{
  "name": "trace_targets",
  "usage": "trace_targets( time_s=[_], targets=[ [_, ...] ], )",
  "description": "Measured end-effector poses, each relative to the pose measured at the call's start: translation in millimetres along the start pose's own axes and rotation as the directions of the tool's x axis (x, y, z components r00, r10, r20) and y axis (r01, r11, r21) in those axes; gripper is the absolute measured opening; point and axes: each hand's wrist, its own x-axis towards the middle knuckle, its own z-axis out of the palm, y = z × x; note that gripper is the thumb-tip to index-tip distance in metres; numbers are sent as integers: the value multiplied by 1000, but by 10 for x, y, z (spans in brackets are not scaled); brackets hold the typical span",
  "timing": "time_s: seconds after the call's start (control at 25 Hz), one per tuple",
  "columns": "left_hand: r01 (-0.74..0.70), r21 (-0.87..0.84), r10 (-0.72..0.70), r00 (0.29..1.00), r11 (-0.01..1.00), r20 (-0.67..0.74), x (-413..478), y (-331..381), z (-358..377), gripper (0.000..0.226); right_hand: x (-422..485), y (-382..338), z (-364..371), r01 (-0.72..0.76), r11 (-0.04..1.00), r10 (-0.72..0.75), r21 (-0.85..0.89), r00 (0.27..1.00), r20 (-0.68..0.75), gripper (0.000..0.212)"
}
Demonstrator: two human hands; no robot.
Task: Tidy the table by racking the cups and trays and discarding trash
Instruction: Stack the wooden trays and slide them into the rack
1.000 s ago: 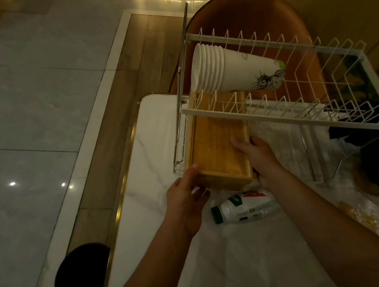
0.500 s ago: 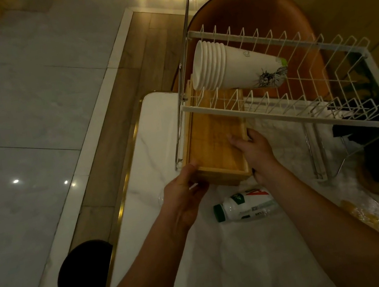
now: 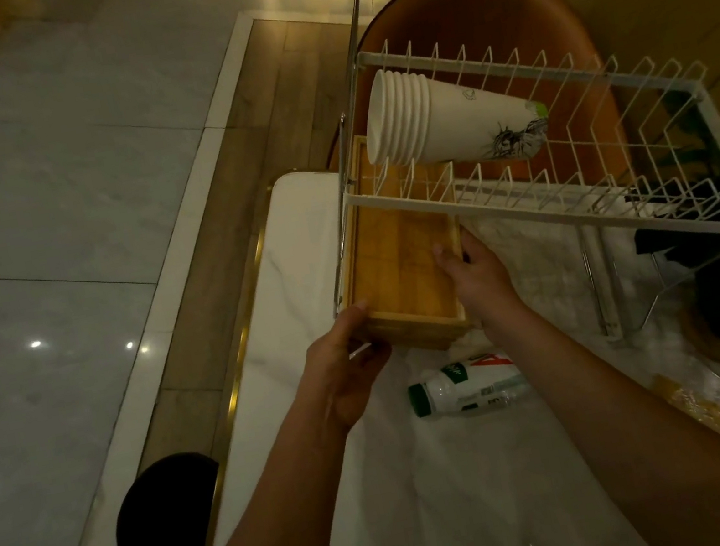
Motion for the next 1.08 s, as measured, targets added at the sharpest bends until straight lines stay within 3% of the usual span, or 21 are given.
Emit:
trace_targets(
  time_s=[0.32, 0.56, 0.84, 0.96, 1.08],
  targets=[
    [13, -30, -13, 1000, 999, 19, -17, 38, 15, 32, -25, -44, -12, -13, 1000, 13, -5, 1000, 14, 42],
    [-3, -52, 4, 1000, 999, 14, -36, 29, 25, 54, -180, 12, -26, -18, 996, 16, 86, 1000, 24, 47],
    [-4, -75, 5, 1000, 997, 22, -72, -11, 54, 41, -276, 43, -35, -38, 990, 35, 135, 999, 23, 52],
    [0, -89, 3, 999, 996, 39, -89, -12, 23, 66, -462, 63, -99, -78, 994, 74, 72, 996, 56, 56],
    [11, -83, -4, 996, 996, 87, -105, -42, -32, 97, -758, 122, -244, 19, 1000, -18, -5, 996, 82, 32]
  ],
)
